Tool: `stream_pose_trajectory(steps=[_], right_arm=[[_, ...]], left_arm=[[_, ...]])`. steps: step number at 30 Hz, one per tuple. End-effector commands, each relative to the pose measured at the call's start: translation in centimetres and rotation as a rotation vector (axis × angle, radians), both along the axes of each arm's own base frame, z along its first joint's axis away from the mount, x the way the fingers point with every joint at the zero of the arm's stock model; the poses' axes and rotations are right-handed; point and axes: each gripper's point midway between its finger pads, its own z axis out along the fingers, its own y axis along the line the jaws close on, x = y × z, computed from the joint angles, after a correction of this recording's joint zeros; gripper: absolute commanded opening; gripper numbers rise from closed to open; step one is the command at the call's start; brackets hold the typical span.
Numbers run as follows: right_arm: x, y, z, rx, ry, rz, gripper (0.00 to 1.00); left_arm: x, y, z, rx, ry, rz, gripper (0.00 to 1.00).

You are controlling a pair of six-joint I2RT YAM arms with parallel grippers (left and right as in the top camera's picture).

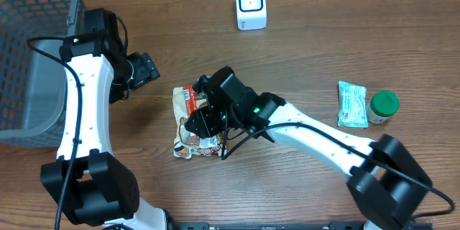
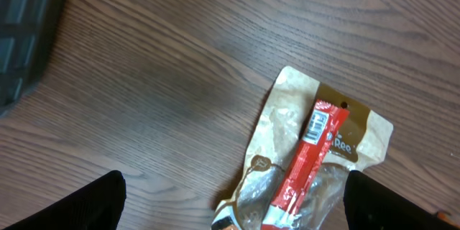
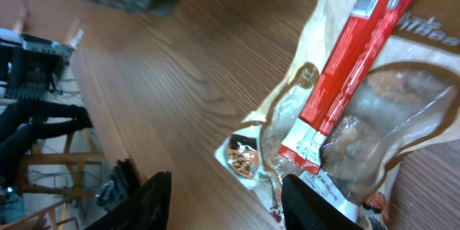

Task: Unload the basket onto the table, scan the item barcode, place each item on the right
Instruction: 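Move both grippers toward the snack bag with the red stick, then grasp the red stick on the snack bag with the right gripper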

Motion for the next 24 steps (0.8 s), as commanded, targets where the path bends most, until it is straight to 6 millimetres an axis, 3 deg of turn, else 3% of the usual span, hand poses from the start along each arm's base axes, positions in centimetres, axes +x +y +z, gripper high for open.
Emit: stream_pose_trajectory(steps=[1, 16, 24], right_arm=[[1.0, 0.0, -0.8, -0.019, -0.025, -0.036, 0.51], [2.3, 0.4, -5.3, -0.072, -0.024, -0.064, 0.48], [2.5, 0.7, -7.8, -0.09, -0.01, -0.063, 0.49]], left_arm=[[0.0, -1.3, -0.4, -0.018, 0.01, -0.053, 0.89], [-0.8, -1.8, -3.3, -0.028, 0.046, -0.061, 0.91], [-0.6, -2.1, -3.4, -0.045, 0.035, -0.065, 0.91]])
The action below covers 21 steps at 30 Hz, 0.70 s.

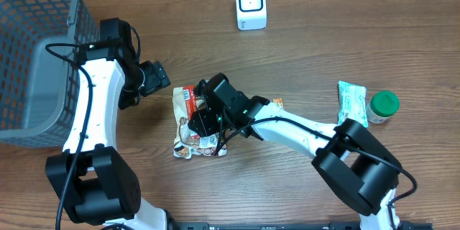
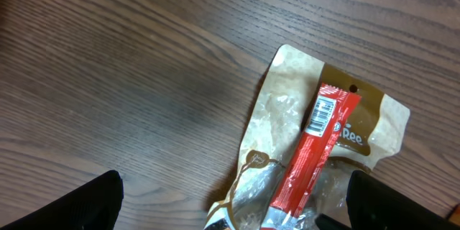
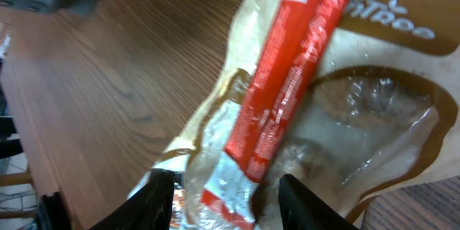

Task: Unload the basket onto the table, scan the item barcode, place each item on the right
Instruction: 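Grasp the red stick on the snack bag with the right gripper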

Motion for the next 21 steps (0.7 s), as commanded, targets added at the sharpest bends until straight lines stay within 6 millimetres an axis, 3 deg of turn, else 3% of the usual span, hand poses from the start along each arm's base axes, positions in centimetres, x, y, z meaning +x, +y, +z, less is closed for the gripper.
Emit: stream_pose_trajectory(steps=[1, 8, 15, 21], right_arm=[[0.3, 0.1, -1.2, -0.012, 0.001, -0.007, 0.48], [0.4, 0.1, -1.9, -0.016, 0.005, -0.007, 0.48], [1.1, -0.5, -2.4, -0.054, -0.023, -0.046, 0.41], [0.6, -0.2, -3.0, -0.065, -0.016, -0.036, 0.4]], left_arm=[[0.1, -0.6, -0.2, -0.027, -0.004, -0.029, 0.91], [0.1, -0.6, -0.2, -0.028, -0.006, -0.03, 0.91], [0.1, -0.6, -0.2, -0.028, -0.005, -0.029, 0.91], [0.1, -0.6, -0.2, -0.028, -0.005, -0.029, 0.91]])
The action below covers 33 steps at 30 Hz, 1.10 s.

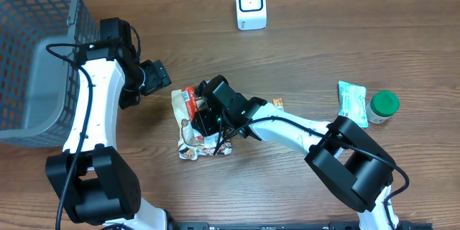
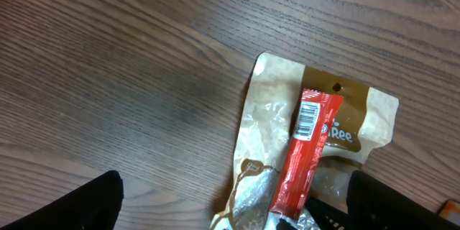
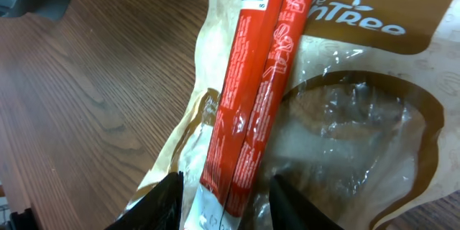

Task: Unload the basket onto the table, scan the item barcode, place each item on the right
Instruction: 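Grasp the red stick on the snack bag with the right gripper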

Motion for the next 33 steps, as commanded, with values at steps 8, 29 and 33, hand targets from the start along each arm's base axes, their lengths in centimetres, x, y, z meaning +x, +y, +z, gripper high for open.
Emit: stream_pose_trajectory(steps=[8, 29, 33], right_arm=[[-0.6, 0.1, -2.3, -0.047, 0.012, 0.002, 0.27], [-0.4, -0.9, 5.6, 0.074, 0.004, 0.032, 0.04], [-1.0, -2.0, 9.4, 0.079, -0.106, 0.114, 0.04]], left_arm=[[-0.1, -0.3, -0.3, -0.009, 0.006, -0.026, 0.91], [0.2, -0.8, 0.6, -0.083, -0.025, -0.085, 0.92], [0.8, 0.3, 1.7, -0.09, -0.061, -0.053, 0.94]])
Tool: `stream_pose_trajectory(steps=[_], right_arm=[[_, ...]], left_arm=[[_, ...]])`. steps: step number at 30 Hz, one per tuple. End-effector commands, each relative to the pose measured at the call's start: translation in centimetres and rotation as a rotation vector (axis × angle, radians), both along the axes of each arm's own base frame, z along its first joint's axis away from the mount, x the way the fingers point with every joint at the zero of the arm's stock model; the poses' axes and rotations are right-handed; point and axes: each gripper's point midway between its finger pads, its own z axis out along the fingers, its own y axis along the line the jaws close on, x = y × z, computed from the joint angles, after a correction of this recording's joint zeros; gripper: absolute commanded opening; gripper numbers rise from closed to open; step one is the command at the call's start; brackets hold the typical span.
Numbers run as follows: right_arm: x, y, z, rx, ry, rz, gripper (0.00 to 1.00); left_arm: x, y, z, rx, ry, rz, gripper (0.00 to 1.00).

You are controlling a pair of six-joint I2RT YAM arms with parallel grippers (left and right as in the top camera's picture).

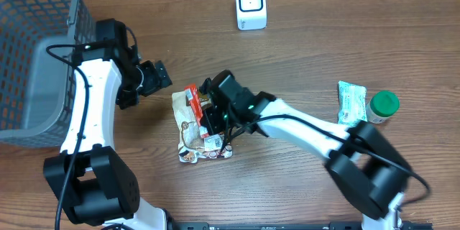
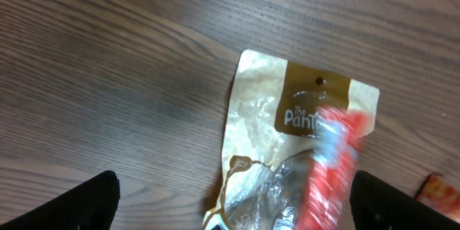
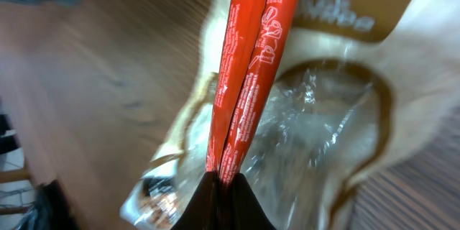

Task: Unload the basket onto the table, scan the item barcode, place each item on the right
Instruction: 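Grasp the red stick on the snack bag with the right gripper, then lift the red stick and carry it to the white scanner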

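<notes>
A red stick packet (image 3: 255, 65) with a barcode at its far end is pinched between the fingers of my right gripper (image 3: 224, 187), which is shut on its near end. In the overhead view the red packet (image 1: 192, 95) rises tilted above the tan snack pouch (image 1: 192, 135), with the right gripper (image 1: 210, 113) beside it. The white scanner (image 1: 251, 5) stands at the table's far edge. My left gripper (image 2: 233, 205) hangs open over the pouch (image 2: 273, 144), nothing between its fingers (image 2: 90, 201); there the red packet (image 2: 332, 165) is blurred.
A grey wire basket (image 1: 32, 50) fills the far left. A green-white packet (image 1: 351, 104) and a green-lidded jar (image 1: 383, 106) lie at the right. A small orange item (image 2: 438, 190) lies beyond the pouch.
My right gripper was open astride the red packet lying on the pouch; now it is shut on the packet, which is raised and tilted off the pouch. The left arm has barely shifted.
My right gripper hovered open over the pouch and red packet while the left gripper stood near the basket. The left gripper then stood closer to the pouch and the right lower over the packet. Then the right straddled it, and now grips it lifted.
</notes>
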Motion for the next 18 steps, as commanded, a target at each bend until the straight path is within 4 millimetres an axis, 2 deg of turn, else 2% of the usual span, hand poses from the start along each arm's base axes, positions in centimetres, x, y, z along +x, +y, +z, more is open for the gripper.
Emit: stream_pose_trajectory(steps=[1, 4, 7, 13, 18], right_arm=[[-0.2, -0.6, 7.4, 0.084, -0.16, 0.081, 0.04], [-0.3, -1.7, 9.3, 0.072, -0.188, 0.057, 0.04], [-0.5, -2.7, 10.0, 0.057, -0.186, 0.045, 0.04], [0.0, -6.3, 8.0, -0.045, -0.092, 0.001, 0.04], [-0.8, -7.7, 8.1, 0.001, -0.033, 0.117, 0.04]], left_arm=[[1.2, 1.1, 1.7, -0.019, -0.061, 0.007, 0.94], [1.5, 2.2, 2.0, -0.009, -0.084, 0.032, 0.97], [1.6, 2.8, 2.1, 0.003, -0.095, 0.01, 1.0], [2.5, 3.1, 2.3, 0.038, -0.14, -0.068, 1.0], [2.4, 3.5, 2.2, 0.057, -0.131, -0.063, 1.0]])
